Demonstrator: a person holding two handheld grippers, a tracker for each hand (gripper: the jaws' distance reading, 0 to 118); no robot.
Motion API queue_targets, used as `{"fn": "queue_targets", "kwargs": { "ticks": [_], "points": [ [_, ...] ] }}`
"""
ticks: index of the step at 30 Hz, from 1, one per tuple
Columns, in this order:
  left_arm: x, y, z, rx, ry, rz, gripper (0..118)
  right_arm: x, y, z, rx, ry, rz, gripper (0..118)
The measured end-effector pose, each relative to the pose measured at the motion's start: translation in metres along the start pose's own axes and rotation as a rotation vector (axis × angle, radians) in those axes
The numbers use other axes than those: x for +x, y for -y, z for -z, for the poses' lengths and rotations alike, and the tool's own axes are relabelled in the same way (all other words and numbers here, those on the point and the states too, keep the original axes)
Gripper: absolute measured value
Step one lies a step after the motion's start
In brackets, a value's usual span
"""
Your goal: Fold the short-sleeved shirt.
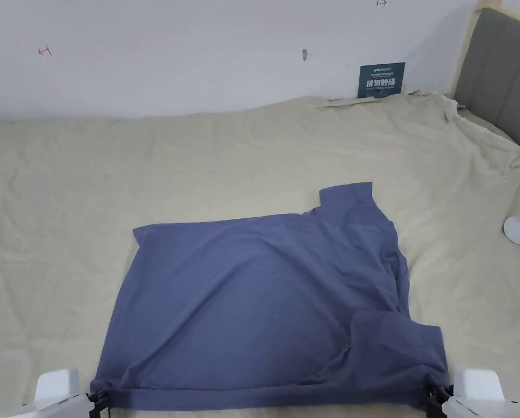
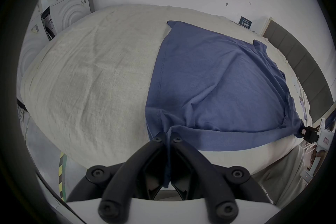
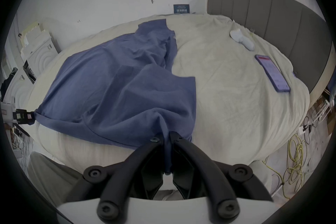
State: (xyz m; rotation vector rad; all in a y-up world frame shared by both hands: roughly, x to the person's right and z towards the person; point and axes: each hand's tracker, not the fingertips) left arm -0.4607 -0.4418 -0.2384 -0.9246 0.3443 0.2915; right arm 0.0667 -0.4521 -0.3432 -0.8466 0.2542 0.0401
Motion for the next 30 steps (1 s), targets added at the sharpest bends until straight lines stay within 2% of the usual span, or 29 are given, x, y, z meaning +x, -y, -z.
{"fn": "queue_targets", "kwargs": {
  "ticks": [2, 9, 16, 21, 30],
  "points": [
    [-0.001, -0.001, -0.001, 0.007, 0.005, -0.009, 0, 0.003, -0.004, -0.011, 0.040, -0.017, 0.015, 4],
    [-0.007, -0.032, -0.009, 0.060, 0.044, -0.052, 0, 0.008, -0.050, -0.038, 0.162, -0.052, -0.039, 4],
    [0.000, -0.088, 0.000, 0.112, 0.038, -0.044, 0, -0.003, -0.115, -0.014, 0.218, -0.058, -0.068, 4],
    [0.011, -0.128, 0.030, 0.103, 0.033, -0.016, 1, -0.010, -0.149, 0.025, 0.163, -0.019, -0.049, 4],
    [0.025, -0.164, 0.114, -0.015, -0.006, 0.046, 0, -0.014, -0.177, 0.106, 0.020, 0.027, -0.022, 4]
  ]
}}
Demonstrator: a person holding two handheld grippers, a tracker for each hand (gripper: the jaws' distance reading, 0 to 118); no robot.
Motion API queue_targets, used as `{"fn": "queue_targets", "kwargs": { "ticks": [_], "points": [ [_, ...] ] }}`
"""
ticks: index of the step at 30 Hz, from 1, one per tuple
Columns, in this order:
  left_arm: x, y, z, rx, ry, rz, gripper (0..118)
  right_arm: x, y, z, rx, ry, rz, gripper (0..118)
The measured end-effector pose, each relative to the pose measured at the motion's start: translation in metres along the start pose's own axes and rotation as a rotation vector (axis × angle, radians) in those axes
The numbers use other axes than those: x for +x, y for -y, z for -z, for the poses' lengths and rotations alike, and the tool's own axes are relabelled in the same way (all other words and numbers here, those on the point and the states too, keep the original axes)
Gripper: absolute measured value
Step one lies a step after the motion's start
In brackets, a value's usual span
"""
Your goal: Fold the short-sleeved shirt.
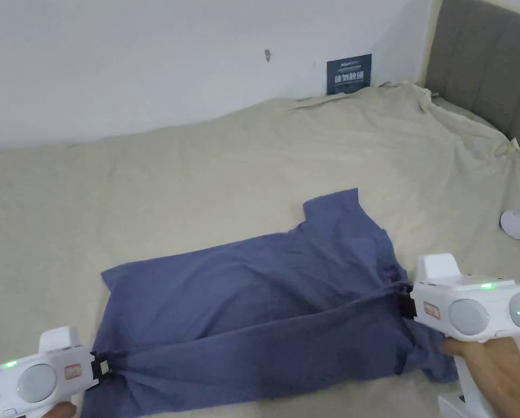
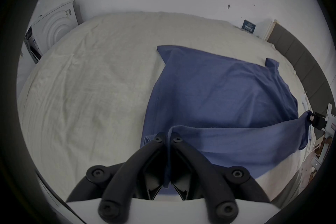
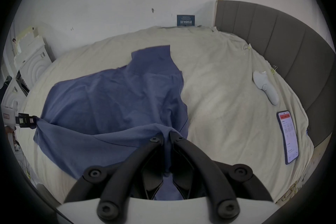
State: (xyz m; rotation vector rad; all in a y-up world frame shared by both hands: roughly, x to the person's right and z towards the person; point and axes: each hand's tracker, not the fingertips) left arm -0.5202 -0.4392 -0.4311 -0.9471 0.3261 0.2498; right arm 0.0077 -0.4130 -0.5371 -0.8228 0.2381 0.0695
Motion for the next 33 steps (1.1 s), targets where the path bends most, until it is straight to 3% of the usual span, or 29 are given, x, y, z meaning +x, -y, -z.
{"fn": "queue_targets", "kwargs": {
  "ticks": [11, 12, 14, 15, 16, 17, 18, 19, 24, 33],
  "points": [
    [0.008, -0.001, 0.022, -0.046, -0.042, -0.006, 6, -0.022, 0.013, 0.032, -0.149, 0.041, 0.046, 4],
    [0.008, -0.001, 0.019, -0.044, -0.044, -0.001, 12, -0.025, 0.012, 0.027, -0.139, 0.045, 0.054, 5],
    [0.008, -0.002, 0.014, -0.041, -0.053, -0.001, 37, -0.019, 0.006, 0.024, -0.128, 0.051, 0.056, 16],
    [0.007, -0.003, 0.009, -0.040, -0.064, -0.006, 57, -0.021, 0.004, 0.018, -0.112, 0.048, 0.054, 27],
    [0.008, -0.005, 0.003, -0.034, -0.068, -0.010, 84, -0.023, 0.001, 0.011, -0.086, 0.037, 0.053, 48],
    [0.007, -0.005, -0.002, -0.025, -0.066, -0.016, 101, -0.014, -0.002, 0.011, -0.061, 0.028, 0.056, 64],
    [0.006, -0.006, -0.011, -0.001, -0.061, -0.023, 111, -0.014, -0.006, 0.002, -0.023, 0.017, 0.063, 75],
    [0.006, -0.007, -0.020, 0.039, -0.048, -0.026, 114, -0.015, -0.009, -0.009, 0.009, 0.006, 0.069, 82],
    [0.007, -0.011, -0.072, 0.165, -0.020, -0.028, 114, -0.014, -0.025, -0.067, 0.164, -0.039, 0.096, 83],
    [0.025, 0.016, -0.162, 0.371, -0.028, 0.031, 114, -0.022, -0.012, -0.170, 0.439, -0.036, 0.014, 82]
  ]
}}
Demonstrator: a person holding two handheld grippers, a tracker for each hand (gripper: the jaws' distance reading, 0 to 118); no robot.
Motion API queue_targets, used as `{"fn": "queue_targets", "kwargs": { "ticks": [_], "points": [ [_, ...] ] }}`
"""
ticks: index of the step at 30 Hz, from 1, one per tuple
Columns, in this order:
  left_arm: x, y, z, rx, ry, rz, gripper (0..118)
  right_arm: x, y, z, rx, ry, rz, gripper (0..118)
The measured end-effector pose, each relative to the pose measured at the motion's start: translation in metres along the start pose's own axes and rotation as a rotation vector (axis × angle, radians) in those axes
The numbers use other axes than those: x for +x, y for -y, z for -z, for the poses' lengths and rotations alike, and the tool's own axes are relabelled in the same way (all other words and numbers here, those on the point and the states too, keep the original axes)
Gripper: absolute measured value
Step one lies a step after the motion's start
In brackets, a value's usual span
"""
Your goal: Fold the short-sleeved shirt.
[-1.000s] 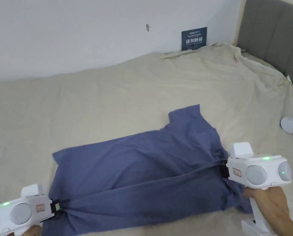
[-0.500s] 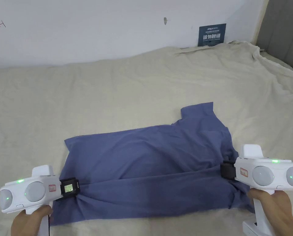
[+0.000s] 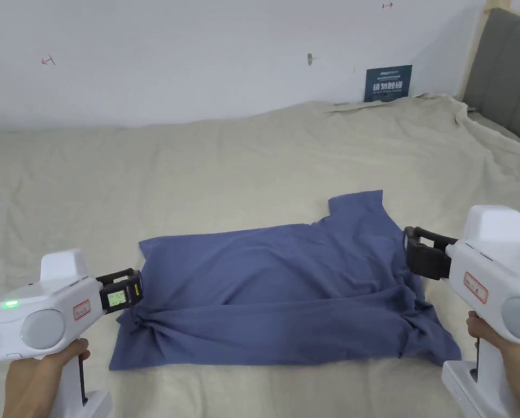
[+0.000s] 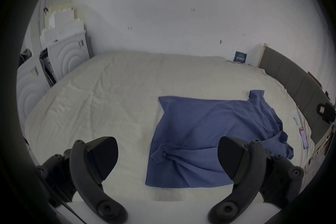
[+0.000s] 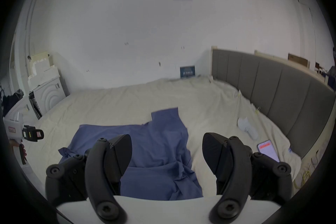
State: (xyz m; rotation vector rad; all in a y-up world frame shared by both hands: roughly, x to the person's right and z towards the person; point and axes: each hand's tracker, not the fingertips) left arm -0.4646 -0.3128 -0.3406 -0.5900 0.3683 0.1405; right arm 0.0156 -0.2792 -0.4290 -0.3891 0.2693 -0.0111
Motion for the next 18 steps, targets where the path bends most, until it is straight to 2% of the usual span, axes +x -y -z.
{"fn": "queue_targets", "kwargs": {
  "ticks": [4, 6, 7, 9, 10, 11, 18],
  "points": [
    [0.002, 0.013, -0.025, 0.084, -0.001, -0.011, 111, -0.006, 0.004, -0.032, 0.047, 0.025, -0.038, 82],
    [0.004, 0.022, -0.039, 0.133, 0.011, -0.015, 99, -0.007, 0.009, -0.045, 0.065, 0.020, -0.044, 75],
    [0.005, 0.026, -0.043, 0.148, 0.016, -0.013, 78, -0.008, 0.012, -0.050, 0.078, 0.028, -0.055, 58],
    [0.007, 0.033, -0.050, 0.144, 0.041, -0.011, 36, -0.006, 0.018, -0.054, 0.100, 0.050, -0.091, 17],
    [0.006, 0.037, -0.053, 0.143, 0.076, -0.027, 12, -0.006, 0.021, -0.058, 0.107, 0.052, -0.093, 1],
    [0.005, 0.041, -0.053, 0.140, 0.089, -0.052, 0, -0.005, 0.024, -0.060, 0.116, 0.046, -0.090, 1],
    [-0.003, 0.050, -0.052, 0.103, 0.091, -0.095, 0, -0.003, 0.026, -0.059, 0.111, 0.019, -0.088, 1]
  ]
}}
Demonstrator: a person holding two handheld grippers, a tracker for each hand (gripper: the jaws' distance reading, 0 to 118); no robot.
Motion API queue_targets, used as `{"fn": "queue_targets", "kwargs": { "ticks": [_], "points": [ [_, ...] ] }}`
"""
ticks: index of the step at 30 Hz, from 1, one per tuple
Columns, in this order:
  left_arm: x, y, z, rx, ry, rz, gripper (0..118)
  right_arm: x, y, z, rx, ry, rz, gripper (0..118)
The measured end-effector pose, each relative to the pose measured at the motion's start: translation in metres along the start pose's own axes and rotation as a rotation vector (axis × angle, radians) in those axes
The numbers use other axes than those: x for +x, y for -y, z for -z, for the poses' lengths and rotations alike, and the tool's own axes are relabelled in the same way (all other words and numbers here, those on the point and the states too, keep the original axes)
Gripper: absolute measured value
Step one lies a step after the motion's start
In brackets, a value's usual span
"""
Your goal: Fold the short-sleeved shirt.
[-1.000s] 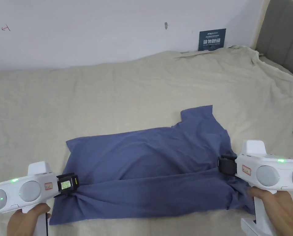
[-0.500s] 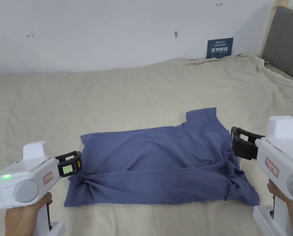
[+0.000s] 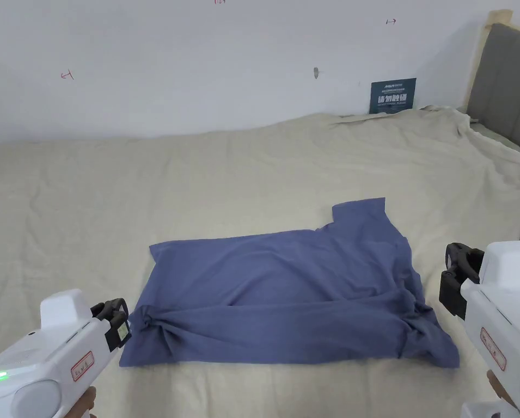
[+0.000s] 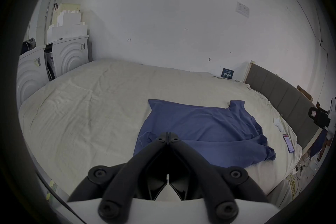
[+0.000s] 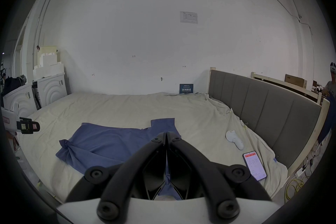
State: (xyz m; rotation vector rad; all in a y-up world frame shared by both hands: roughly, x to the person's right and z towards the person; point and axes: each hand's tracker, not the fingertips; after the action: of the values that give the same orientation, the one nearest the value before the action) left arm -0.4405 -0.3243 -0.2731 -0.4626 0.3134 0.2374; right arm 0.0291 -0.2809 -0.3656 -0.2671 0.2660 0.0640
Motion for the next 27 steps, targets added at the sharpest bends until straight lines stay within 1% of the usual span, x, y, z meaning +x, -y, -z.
{"fn": "queue_targets", "kwargs": {
  "ticks": [3, 6, 10, 12, 14, 15, 16, 17, 18, 19, 23, 24, 25, 26, 27],
  "points": [
    [-0.002, 0.001, 0.006, -0.026, -0.008, 0.003, 0, -0.007, -0.003, -0.003, -0.007, -0.003, 0.009, 1],
    [-0.005, 0.002, 0.020, -0.101, -0.027, 0.023, 0, -0.007, -0.002, -0.002, -0.017, 0.000, 0.012, 1],
    [-0.018, 0.006, 0.059, -0.260, -0.035, -0.042, 2, -0.006, 0.003, 0.005, -0.029, 0.011, 0.024, 1],
    [-0.023, 0.009, 0.078, -0.306, -0.048, -0.059, 15, -0.006, 0.005, 0.009, -0.038, 0.014, 0.033, 1],
    [-0.027, 0.011, 0.099, -0.373, -0.076, -0.067, 23, -0.003, 0.009, 0.016, -0.051, 0.014, 0.032, 1],
    [-0.029, 0.013, 0.111, -0.414, -0.083, -0.059, 39, -0.001, 0.012, 0.021, -0.058, 0.016, 0.028, 0],
    [-0.029, 0.015, 0.119, -0.454, -0.091, -0.055, 67, -0.001, 0.014, 0.025, -0.065, 0.017, 0.024, 1],
    [-0.029, 0.018, 0.125, -0.473, -0.095, -0.054, 82, -0.001, 0.015, 0.028, -0.072, 0.017, 0.022, 1],
    [-0.030, 0.020, 0.134, -0.491, -0.104, -0.050, 93, -0.001, 0.018, 0.031, -0.079, 0.017, 0.023, 1],
    [-0.031, 0.023, 0.141, -0.498, -0.121, -0.049, 97, 0.000, 0.020, 0.034, -0.086, 0.018, 0.028, 1],
    [-0.030, 0.035, 0.161, -0.565, -0.172, -0.039, 97, 0.004, 0.029, 0.046, -0.119, 0.028, 0.041, 1],
    [-0.032, 0.039, 0.166, -0.596, -0.181, -0.044, 96, 0.005, 0.032, 0.049, -0.129, 0.029, 0.047, 1],
    [-0.035, 0.044, 0.170, -0.607, -0.187, -0.045, 93, 0.007, 0.034, 0.052, -0.140, 0.031, 0.052, 1],
    [-0.035, 0.047, 0.171, -0.623, -0.195, -0.048, 82, 0.009, 0.036, 0.054, -0.149, 0.033, 0.058, 1],
    [-0.035, 0.050, 0.170, -0.633, -0.193, -0.053, 66, 0.011, 0.039, 0.056, -0.157, 0.035, 0.065, 1]
  ]
}}
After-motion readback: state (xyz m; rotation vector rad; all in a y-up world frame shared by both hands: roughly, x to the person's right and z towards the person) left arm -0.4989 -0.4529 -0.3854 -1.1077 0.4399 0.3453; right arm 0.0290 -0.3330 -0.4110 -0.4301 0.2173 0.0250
